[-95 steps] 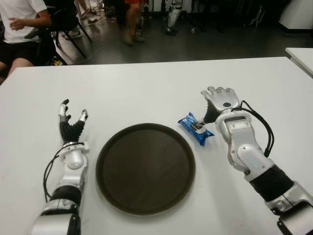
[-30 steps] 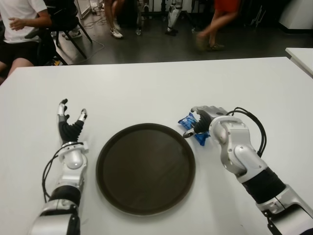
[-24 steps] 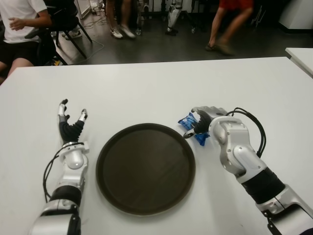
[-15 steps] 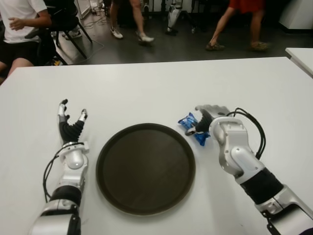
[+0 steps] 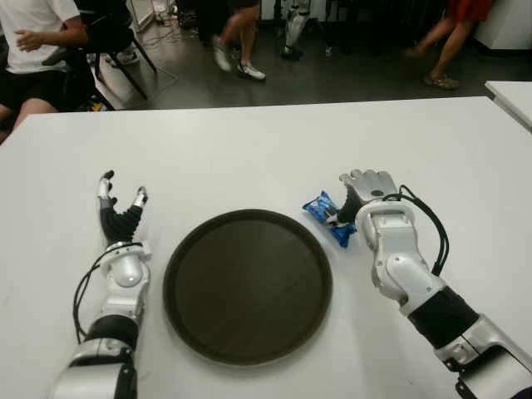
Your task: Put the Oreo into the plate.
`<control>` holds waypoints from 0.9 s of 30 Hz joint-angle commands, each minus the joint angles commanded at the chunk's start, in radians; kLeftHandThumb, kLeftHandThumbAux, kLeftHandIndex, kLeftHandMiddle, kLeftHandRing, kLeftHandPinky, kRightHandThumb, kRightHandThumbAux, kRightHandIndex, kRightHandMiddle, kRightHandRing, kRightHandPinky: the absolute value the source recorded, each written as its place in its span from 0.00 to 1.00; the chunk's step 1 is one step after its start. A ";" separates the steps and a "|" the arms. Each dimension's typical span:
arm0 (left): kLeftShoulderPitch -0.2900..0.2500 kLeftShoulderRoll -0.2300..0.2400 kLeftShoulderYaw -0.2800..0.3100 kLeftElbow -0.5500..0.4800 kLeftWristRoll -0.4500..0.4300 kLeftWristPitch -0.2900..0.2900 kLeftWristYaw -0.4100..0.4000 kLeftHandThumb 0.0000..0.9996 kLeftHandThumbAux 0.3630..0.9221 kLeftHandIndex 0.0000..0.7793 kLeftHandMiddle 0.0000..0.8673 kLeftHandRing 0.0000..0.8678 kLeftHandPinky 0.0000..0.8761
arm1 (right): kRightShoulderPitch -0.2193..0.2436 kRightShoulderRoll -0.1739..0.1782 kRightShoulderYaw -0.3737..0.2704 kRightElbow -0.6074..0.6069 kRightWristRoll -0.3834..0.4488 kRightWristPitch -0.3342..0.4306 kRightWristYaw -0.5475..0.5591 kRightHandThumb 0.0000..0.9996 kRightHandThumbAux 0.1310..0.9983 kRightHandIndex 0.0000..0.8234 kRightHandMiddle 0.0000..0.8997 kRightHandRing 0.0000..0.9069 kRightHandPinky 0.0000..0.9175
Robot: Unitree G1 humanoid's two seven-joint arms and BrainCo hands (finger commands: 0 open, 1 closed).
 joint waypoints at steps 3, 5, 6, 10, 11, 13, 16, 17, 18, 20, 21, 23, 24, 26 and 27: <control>0.002 0.003 -0.004 0.000 0.008 -0.008 0.001 0.00 0.48 0.08 0.05 0.04 0.06 | 0.003 0.002 -0.004 -0.003 0.001 -0.003 -0.009 0.00 0.41 0.12 0.12 0.10 0.08; 0.002 0.005 -0.005 -0.001 0.012 -0.010 0.001 0.00 0.47 0.08 0.05 0.03 0.05 | 0.005 0.003 -0.007 -0.003 0.003 -0.004 -0.015 0.00 0.41 0.15 0.12 0.11 0.08; 0.003 0.006 -0.006 0.000 0.013 -0.011 0.001 0.00 0.47 0.08 0.05 0.03 0.05 | 0.005 0.003 -0.008 -0.004 0.005 -0.005 -0.018 0.00 0.41 0.16 0.13 0.11 0.08; 0.002 0.008 -0.007 0.005 0.015 -0.015 -0.003 0.00 0.47 0.08 0.05 0.03 0.04 | 0.008 0.003 -0.011 -0.005 0.009 -0.010 -0.030 0.00 0.42 0.17 0.13 0.11 0.10; 0.002 0.009 -0.008 0.006 0.015 -0.016 -0.004 0.00 0.47 0.08 0.04 0.02 0.04 | 0.008 0.003 -0.011 -0.005 0.010 -0.011 -0.032 0.00 0.43 0.17 0.13 0.12 0.11; 0.001 0.007 -0.005 0.008 0.010 -0.015 -0.006 0.00 0.48 0.08 0.04 0.02 0.04 | 0.009 0.002 -0.011 -0.004 0.008 -0.013 -0.035 0.00 0.43 0.18 0.13 0.12 0.12; -0.001 0.003 0.002 0.011 -0.001 -0.012 -0.007 0.00 0.51 0.08 0.05 0.03 0.05 | 0.006 0.001 -0.008 0.006 0.005 -0.014 -0.039 0.00 0.43 0.19 0.13 0.12 0.10; -0.001 0.003 0.003 0.011 -0.002 -0.011 -0.007 0.00 0.51 0.08 0.05 0.03 0.05 | 0.006 0.002 -0.007 0.008 0.004 -0.013 -0.040 0.00 0.43 0.20 0.14 0.12 0.10; -0.002 0.003 0.004 0.013 -0.003 -0.010 -0.006 0.00 0.52 0.08 0.05 0.03 0.05 | 0.005 0.003 -0.007 0.010 0.003 -0.012 -0.041 0.00 0.43 0.20 0.14 0.12 0.10; -0.002 0.004 0.005 0.014 -0.003 -0.009 -0.003 0.00 0.51 0.08 0.05 0.04 0.06 | 0.005 0.004 -0.007 0.012 0.002 -0.012 -0.042 0.00 0.42 0.19 0.14 0.12 0.08; -0.003 0.004 0.006 0.015 -0.002 -0.007 -0.001 0.00 0.51 0.08 0.05 0.04 0.06 | 0.005 0.004 -0.007 0.014 0.002 -0.012 -0.043 0.00 0.42 0.19 0.14 0.12 0.08; -0.004 0.004 0.007 0.017 -0.002 -0.005 0.003 0.00 0.50 0.08 0.05 0.04 0.06 | 0.005 0.005 -0.008 0.016 0.003 -0.011 -0.045 0.00 0.42 0.19 0.14 0.12 0.08; -0.004 0.004 0.008 0.018 -0.002 -0.004 0.004 0.00 0.49 0.08 0.05 0.04 0.06 | 0.005 0.005 -0.008 0.017 0.003 -0.011 -0.046 0.00 0.42 0.19 0.14 0.12 0.08; -0.005 0.003 0.010 0.019 -0.002 -0.001 0.006 0.00 0.50 0.08 0.05 0.03 0.06 | 0.005 0.007 -0.009 0.019 0.005 -0.011 -0.048 0.00 0.43 0.20 0.15 0.12 0.08; -0.006 0.002 0.012 0.019 -0.005 0.001 0.005 0.00 0.50 0.07 0.05 0.03 0.06 | 0.006 0.008 -0.010 0.019 0.007 -0.011 -0.049 0.00 0.43 0.20 0.15 0.12 0.08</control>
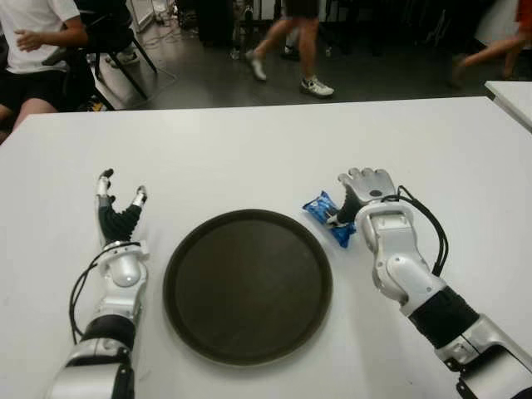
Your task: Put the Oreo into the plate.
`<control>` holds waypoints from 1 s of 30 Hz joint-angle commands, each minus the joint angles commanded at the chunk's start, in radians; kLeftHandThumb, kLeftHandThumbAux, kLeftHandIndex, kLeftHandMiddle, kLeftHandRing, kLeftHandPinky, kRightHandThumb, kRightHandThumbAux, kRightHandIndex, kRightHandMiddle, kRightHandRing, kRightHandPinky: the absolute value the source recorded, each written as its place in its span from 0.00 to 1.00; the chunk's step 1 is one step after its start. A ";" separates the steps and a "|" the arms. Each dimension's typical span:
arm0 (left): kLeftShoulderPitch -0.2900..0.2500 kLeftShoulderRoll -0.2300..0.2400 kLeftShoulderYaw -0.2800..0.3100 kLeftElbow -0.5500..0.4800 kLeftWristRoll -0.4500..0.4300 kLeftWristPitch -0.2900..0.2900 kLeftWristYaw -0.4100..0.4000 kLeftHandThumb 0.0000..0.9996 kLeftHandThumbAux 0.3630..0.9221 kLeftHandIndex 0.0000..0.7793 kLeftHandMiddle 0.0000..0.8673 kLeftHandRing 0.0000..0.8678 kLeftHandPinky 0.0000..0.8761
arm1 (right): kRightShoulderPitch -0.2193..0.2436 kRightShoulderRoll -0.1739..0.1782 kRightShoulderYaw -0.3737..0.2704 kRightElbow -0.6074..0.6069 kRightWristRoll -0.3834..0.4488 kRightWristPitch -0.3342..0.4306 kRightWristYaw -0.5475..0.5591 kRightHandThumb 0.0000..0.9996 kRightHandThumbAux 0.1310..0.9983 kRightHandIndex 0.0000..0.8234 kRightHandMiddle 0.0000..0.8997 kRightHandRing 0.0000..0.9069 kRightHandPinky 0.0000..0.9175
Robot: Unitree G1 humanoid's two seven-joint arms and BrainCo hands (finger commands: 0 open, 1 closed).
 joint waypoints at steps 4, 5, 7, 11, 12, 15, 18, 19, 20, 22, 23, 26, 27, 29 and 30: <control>-0.002 -0.002 0.004 0.002 -0.006 0.004 -0.004 0.00 0.48 0.07 0.04 0.02 0.05 | 0.001 0.001 -0.002 -0.002 0.004 0.000 0.000 0.00 0.44 0.19 0.14 0.11 0.08; -0.002 -0.002 0.005 0.002 -0.007 0.005 -0.004 0.00 0.48 0.07 0.04 0.03 0.05 | 0.001 0.002 -0.002 -0.002 0.004 0.000 0.000 0.00 0.44 0.18 0.14 0.11 0.08; -0.002 -0.002 0.005 0.003 -0.008 0.007 -0.006 0.00 0.49 0.07 0.05 0.03 0.06 | 0.001 0.001 -0.002 -0.003 0.005 -0.001 0.000 0.00 0.44 0.18 0.14 0.11 0.08; -0.003 -0.001 0.005 0.004 -0.012 0.011 -0.011 0.00 0.48 0.07 0.05 0.04 0.06 | 0.001 0.002 -0.003 -0.003 0.006 -0.001 0.000 0.00 0.44 0.16 0.13 0.10 0.08; -0.003 -0.002 0.006 0.003 -0.013 0.011 -0.012 0.00 0.48 0.07 0.05 0.04 0.06 | 0.002 0.004 -0.004 -0.002 0.008 -0.001 -0.003 0.00 0.44 0.16 0.13 0.10 0.08; -0.001 -0.005 0.005 -0.002 -0.016 0.011 -0.012 0.00 0.47 0.07 0.05 0.04 0.06 | 0.002 0.007 -0.006 0.002 0.011 0.000 -0.010 0.00 0.44 0.16 0.14 0.11 0.09; 0.003 -0.008 0.002 -0.013 -0.016 0.008 -0.014 0.00 0.47 0.06 0.04 0.03 0.05 | 0.001 0.010 -0.008 0.006 0.012 0.003 -0.013 0.00 0.43 0.17 0.14 0.12 0.10; 0.004 -0.008 0.001 -0.014 -0.017 0.007 -0.015 0.00 0.48 0.06 0.04 0.03 0.05 | 0.001 0.011 -0.008 0.008 0.012 0.003 -0.013 0.00 0.43 0.19 0.15 0.13 0.11; 0.005 -0.007 0.002 -0.014 -0.018 0.006 -0.016 0.00 0.48 0.06 0.04 0.02 0.05 | 0.000 0.013 -0.009 0.010 0.013 0.004 -0.012 0.00 0.43 0.20 0.16 0.13 0.11; 0.006 -0.007 0.003 -0.015 -0.021 0.004 -0.019 0.00 0.49 0.06 0.04 0.02 0.04 | -0.001 0.016 -0.009 0.014 0.014 0.006 -0.007 0.00 0.42 0.21 0.17 0.14 0.12; 0.007 -0.007 0.004 -0.017 -0.022 0.003 -0.020 0.00 0.50 0.06 0.03 0.02 0.04 | -0.002 0.017 -0.009 0.016 0.014 0.007 -0.005 0.00 0.42 0.22 0.18 0.15 0.12; 0.007 -0.005 0.004 -0.016 -0.023 0.004 -0.023 0.00 0.49 0.06 0.03 0.01 0.04 | -0.003 0.022 -0.011 0.023 0.020 0.008 -0.002 0.00 0.42 0.26 0.20 0.15 0.11; 0.007 -0.004 0.004 -0.016 -0.023 0.004 -0.024 0.00 0.49 0.06 0.03 0.01 0.04 | -0.003 0.024 -0.012 0.024 0.021 0.009 -0.001 0.00 0.42 0.26 0.20 0.15 0.11; 0.008 -0.003 0.004 -0.015 -0.022 0.005 -0.024 0.00 0.47 0.06 0.03 0.01 0.03 | -0.005 0.027 -0.012 0.031 0.021 0.012 -0.001 0.00 0.42 0.26 0.20 0.16 0.11; 0.007 -0.002 0.004 -0.013 -0.020 0.006 -0.023 0.00 0.47 0.06 0.03 0.01 0.03 | -0.008 0.029 -0.012 0.038 0.023 0.013 0.004 0.00 0.42 0.26 0.20 0.16 0.11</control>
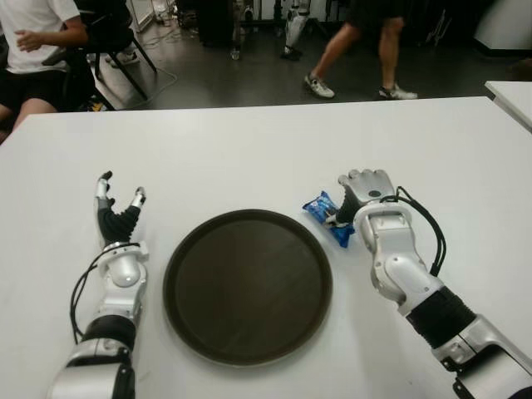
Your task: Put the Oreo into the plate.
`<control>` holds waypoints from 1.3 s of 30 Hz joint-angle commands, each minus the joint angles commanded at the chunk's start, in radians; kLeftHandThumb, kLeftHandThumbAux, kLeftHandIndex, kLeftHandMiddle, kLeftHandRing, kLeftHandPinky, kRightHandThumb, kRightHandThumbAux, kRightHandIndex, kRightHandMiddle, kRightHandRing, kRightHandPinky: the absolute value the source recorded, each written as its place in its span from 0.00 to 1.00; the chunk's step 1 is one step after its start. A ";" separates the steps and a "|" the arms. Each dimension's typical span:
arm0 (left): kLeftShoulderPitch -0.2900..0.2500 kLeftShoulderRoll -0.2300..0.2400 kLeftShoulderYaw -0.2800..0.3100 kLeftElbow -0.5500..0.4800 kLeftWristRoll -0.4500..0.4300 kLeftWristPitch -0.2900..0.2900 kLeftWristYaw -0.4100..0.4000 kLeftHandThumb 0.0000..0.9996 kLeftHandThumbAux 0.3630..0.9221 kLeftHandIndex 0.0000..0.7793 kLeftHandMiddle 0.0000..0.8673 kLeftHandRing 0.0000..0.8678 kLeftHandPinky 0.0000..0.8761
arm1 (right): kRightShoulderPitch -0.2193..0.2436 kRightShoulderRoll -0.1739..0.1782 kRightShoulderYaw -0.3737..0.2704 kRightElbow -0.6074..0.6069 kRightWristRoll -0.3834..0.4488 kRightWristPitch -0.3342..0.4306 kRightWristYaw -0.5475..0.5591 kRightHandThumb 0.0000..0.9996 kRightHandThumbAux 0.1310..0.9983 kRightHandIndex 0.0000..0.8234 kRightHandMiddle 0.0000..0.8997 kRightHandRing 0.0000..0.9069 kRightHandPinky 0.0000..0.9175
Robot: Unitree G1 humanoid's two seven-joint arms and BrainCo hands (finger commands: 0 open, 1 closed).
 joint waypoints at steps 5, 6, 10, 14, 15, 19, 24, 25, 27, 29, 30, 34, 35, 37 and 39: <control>0.000 0.006 -0.003 0.003 0.006 -0.004 -0.002 0.00 0.49 0.06 0.03 0.01 0.02 | -0.007 0.008 -0.002 0.014 0.006 0.006 0.018 0.00 0.43 0.28 0.21 0.16 0.10; 0.001 0.007 -0.005 0.003 0.007 -0.004 -0.003 0.00 0.50 0.06 0.03 0.01 0.02 | -0.008 0.009 -0.002 0.017 0.008 0.006 0.018 0.00 0.43 0.28 0.21 0.16 0.10; 0.003 0.010 -0.008 0.001 0.011 -0.008 -0.003 0.00 0.49 0.06 0.04 0.01 0.02 | -0.009 0.015 -0.004 0.031 0.017 0.004 0.008 0.00 0.44 0.29 0.22 0.16 0.09; 0.005 0.012 -0.008 -0.001 0.011 -0.010 -0.003 0.00 0.49 0.06 0.05 0.02 0.02 | -0.010 0.021 -0.005 0.040 0.021 0.002 -0.001 0.00 0.44 0.32 0.22 0.16 0.08; 0.005 0.012 -0.007 -0.001 0.011 -0.011 -0.003 0.00 0.50 0.07 0.05 0.02 0.02 | -0.011 0.022 -0.005 0.041 0.021 0.003 -0.001 0.00 0.44 0.32 0.22 0.16 0.08; 0.005 0.009 -0.003 -0.001 0.007 -0.009 0.001 0.00 0.51 0.08 0.06 0.03 0.03 | -0.015 0.025 -0.004 0.052 0.026 0.002 0.001 0.00 0.44 0.32 0.22 0.15 0.06; 0.005 0.007 0.000 -0.006 0.003 -0.013 0.004 0.00 0.46 0.08 0.05 0.02 0.02 | -0.025 0.033 0.000 0.081 0.034 0.008 0.005 0.00 0.46 0.30 0.21 0.14 0.04; 0.005 0.007 0.000 -0.005 0.004 -0.013 0.004 0.00 0.46 0.08 0.05 0.02 0.02 | -0.026 0.034 0.000 0.087 0.036 0.010 0.004 0.00 0.45 0.29 0.20 0.13 0.04; 0.005 0.008 0.000 -0.004 0.005 -0.014 0.004 0.00 0.47 0.08 0.05 0.02 0.02 | -0.028 0.036 0.001 0.094 0.039 0.011 0.000 0.00 0.45 0.29 0.20 0.13 0.03; 0.006 0.010 -0.001 -0.003 0.006 -0.015 0.004 0.00 0.47 0.08 0.05 0.02 0.03 | -0.031 0.040 0.002 0.106 0.043 0.012 -0.004 0.00 0.45 0.28 0.20 0.13 0.03; 0.005 0.011 0.000 -0.001 0.005 -0.015 0.002 0.00 0.47 0.08 0.05 0.02 0.03 | -0.033 0.042 0.002 0.113 0.045 0.014 -0.004 0.00 0.45 0.28 0.20 0.13 0.03; 0.003 0.010 0.003 0.004 0.000 -0.015 0.001 0.00 0.50 0.07 0.05 0.03 0.03 | -0.039 0.045 0.003 0.134 0.053 0.014 -0.008 0.00 0.46 0.29 0.21 0.13 0.02; 0.002 0.010 0.004 0.004 -0.001 -0.015 0.001 0.00 0.50 0.07 0.06 0.03 0.03 | -0.040 0.045 0.004 0.137 0.054 0.014 -0.010 0.00 0.46 0.29 0.21 0.13 0.02; 0.002 0.008 0.006 0.004 -0.003 -0.014 0.002 0.00 0.50 0.06 0.06 0.03 0.03 | -0.041 0.045 0.005 0.143 0.057 0.012 -0.016 0.00 0.46 0.29 0.21 0.13 0.01; 0.002 0.007 0.008 0.005 -0.006 -0.013 0.000 0.00 0.49 0.06 0.05 0.03 0.03 | -0.043 0.045 0.007 0.148 0.059 0.010 -0.018 0.00 0.47 0.29 0.21 0.13 0.01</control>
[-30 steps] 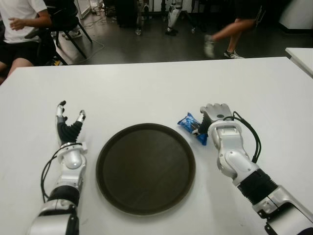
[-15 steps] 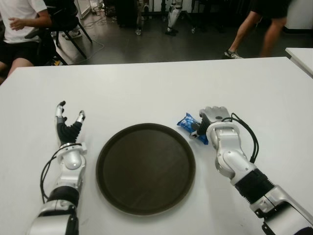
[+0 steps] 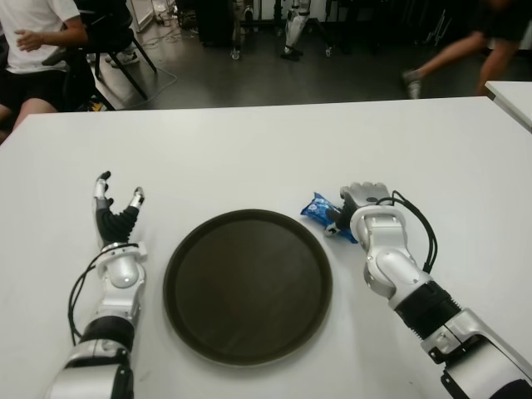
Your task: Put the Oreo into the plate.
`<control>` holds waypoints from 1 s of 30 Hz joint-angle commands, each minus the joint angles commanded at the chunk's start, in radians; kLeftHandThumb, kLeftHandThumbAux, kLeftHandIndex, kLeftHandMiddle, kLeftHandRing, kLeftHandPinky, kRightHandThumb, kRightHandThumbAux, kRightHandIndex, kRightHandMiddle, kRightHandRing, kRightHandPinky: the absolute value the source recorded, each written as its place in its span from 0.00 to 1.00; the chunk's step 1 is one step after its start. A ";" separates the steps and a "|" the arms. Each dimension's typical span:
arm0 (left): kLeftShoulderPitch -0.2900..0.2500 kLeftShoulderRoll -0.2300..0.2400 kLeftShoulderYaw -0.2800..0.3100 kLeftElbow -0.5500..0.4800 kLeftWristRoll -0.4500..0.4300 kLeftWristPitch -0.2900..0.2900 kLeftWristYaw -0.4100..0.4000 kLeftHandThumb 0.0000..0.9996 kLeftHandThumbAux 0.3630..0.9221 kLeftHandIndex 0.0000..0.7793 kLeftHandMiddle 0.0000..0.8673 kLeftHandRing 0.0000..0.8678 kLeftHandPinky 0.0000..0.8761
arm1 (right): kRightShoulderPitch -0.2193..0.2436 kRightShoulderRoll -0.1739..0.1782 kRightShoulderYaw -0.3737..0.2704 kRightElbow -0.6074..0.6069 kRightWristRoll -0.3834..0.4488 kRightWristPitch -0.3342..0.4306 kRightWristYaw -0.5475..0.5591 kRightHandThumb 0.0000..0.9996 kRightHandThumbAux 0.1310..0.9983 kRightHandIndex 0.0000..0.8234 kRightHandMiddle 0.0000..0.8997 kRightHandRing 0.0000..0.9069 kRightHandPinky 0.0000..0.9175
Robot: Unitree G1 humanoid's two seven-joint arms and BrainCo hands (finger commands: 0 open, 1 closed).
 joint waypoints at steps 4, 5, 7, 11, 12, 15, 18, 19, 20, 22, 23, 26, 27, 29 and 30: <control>0.002 0.003 0.001 -0.002 -0.002 -0.002 -0.011 0.00 0.47 0.05 0.04 0.01 0.02 | -0.004 0.003 0.005 0.016 0.005 -0.001 -0.008 0.00 0.47 0.29 0.21 0.13 0.02; 0.002 0.003 0.000 -0.003 0.000 -0.003 -0.011 0.00 0.47 0.05 0.04 0.01 0.02 | -0.006 0.004 0.006 0.022 0.007 -0.001 -0.014 0.00 0.47 0.29 0.21 0.13 0.02; 0.002 0.002 0.002 -0.002 -0.001 -0.003 -0.010 0.00 0.50 0.06 0.05 0.02 0.02 | -0.009 0.005 0.009 0.034 0.008 -0.001 -0.020 0.00 0.48 0.30 0.22 0.14 0.03; 0.001 0.000 0.006 0.000 -0.007 -0.002 -0.014 0.00 0.52 0.06 0.06 0.02 0.02 | -0.012 0.003 0.013 0.038 0.016 -0.004 -0.026 0.00 0.48 0.31 0.22 0.14 0.03; 0.001 -0.002 0.008 -0.002 -0.011 -0.002 -0.017 0.00 0.53 0.06 0.06 0.02 0.02 | -0.012 0.003 0.013 0.039 0.018 -0.005 -0.029 0.00 0.48 0.31 0.22 0.14 0.03; 0.002 -0.003 0.010 -0.007 -0.018 -0.001 -0.024 0.00 0.52 0.06 0.05 0.02 0.02 | -0.013 0.004 0.014 0.043 0.023 -0.005 -0.036 0.00 0.48 0.30 0.21 0.13 0.03; 0.002 -0.001 0.009 -0.007 -0.017 0.002 -0.027 0.00 0.50 0.07 0.05 0.02 0.02 | -0.017 0.005 0.016 0.050 0.028 -0.003 -0.036 0.00 0.48 0.30 0.21 0.13 0.03; 0.002 -0.001 0.009 -0.007 -0.016 0.002 -0.027 0.00 0.50 0.07 0.06 0.02 0.02 | -0.019 0.006 0.017 0.052 0.029 -0.002 -0.036 0.00 0.47 0.30 0.21 0.13 0.03; 0.002 -0.001 0.008 -0.006 -0.015 0.002 -0.027 0.00 0.49 0.07 0.06 0.02 0.02 | -0.021 0.006 0.018 0.055 0.031 -0.003 -0.033 0.00 0.47 0.30 0.21 0.13 0.03; 0.001 0.000 0.008 -0.005 -0.014 0.001 -0.027 0.00 0.49 0.07 0.06 0.02 0.02 | -0.023 0.006 0.019 0.059 0.034 -0.005 -0.031 0.00 0.47 0.29 0.21 0.13 0.03; 0.001 0.000 0.008 -0.005 -0.013 0.001 -0.027 0.00 0.49 0.07 0.06 0.02 0.02 | -0.024 0.007 0.020 0.061 0.036 -0.006 -0.031 0.00 0.47 0.29 0.21 0.13 0.04; 0.002 -0.001 0.008 -0.006 -0.013 0.002 -0.026 0.00 0.50 0.07 0.06 0.02 0.02 | -0.022 0.007 0.020 0.064 0.045 -0.012 -0.042 0.00 0.48 0.29 0.21 0.14 0.04; 0.002 -0.001 0.008 -0.007 -0.013 0.003 -0.025 0.00 0.51 0.06 0.05 0.02 0.02 | -0.022 0.007 0.020 0.064 0.047 -0.013 -0.046 0.00 0.48 0.30 0.21 0.14 0.04; 0.003 -0.001 0.008 -0.009 -0.012 0.002 -0.025 0.00 0.52 0.06 0.05 0.02 0.02 | -0.020 0.008 0.020 0.065 0.053 -0.016 -0.057 0.00 0.48 0.30 0.21 0.14 0.04; 0.004 -0.002 0.007 -0.011 -0.012 0.002 -0.025 0.00 0.52 0.06 0.05 0.02 0.03 | -0.018 0.008 0.019 0.065 0.057 -0.018 -0.064 0.00 0.48 0.31 0.21 0.14 0.04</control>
